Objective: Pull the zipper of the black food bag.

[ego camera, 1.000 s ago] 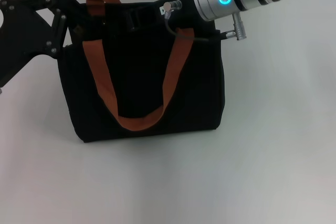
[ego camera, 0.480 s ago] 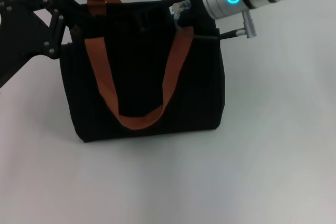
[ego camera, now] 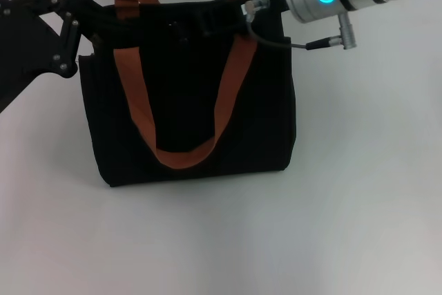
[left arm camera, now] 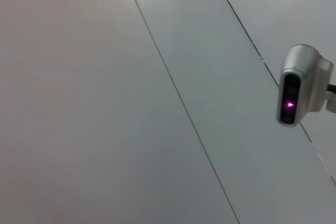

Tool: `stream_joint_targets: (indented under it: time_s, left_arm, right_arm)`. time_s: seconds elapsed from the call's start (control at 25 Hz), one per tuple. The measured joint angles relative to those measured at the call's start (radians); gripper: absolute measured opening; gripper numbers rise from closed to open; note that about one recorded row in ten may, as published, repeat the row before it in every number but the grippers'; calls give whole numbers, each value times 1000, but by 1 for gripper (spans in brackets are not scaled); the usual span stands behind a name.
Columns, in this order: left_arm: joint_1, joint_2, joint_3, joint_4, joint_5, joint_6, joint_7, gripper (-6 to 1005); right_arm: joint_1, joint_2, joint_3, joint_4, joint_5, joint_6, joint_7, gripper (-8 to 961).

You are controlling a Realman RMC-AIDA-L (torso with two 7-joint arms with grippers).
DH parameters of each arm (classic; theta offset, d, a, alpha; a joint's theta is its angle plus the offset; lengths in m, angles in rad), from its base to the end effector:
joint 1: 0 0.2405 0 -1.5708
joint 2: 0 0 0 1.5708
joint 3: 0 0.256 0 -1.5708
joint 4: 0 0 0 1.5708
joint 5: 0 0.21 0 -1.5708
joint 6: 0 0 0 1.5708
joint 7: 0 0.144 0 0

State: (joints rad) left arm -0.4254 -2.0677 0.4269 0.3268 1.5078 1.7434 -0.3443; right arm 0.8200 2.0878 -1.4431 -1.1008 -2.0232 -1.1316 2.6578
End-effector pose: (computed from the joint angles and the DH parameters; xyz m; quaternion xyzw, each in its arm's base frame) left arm -0.2798 0.2991 0.0390 -0.7923 0.0794 -0.3900 0.4625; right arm 0.0573 0.3973 -0.0490 -0.9176 0.3643 0.1263 0.0970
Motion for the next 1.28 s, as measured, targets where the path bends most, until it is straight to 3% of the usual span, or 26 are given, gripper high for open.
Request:
stream_joint_targets:
  time_s: [0.68,0.92,1.12,1.28]
  left_arm:
    - [4,0,-5,0,0,-2,1,43]
    - [3,-2,-5,0,-1,-2,1,43]
    - [-3,-2,-5,-1,0,1,1,44]
    - [-10,-2,-5,-2,0,3,0,44]
  right_arm:
    - [-179,1,16,-170,-2,-21,8,4]
    - [-124,-5,29,-103,66,-59,-24,11]
    - [-30,-9,51,29,62,-54,-40,17]
    - [33,-8,77,119,62,-45,-73,165]
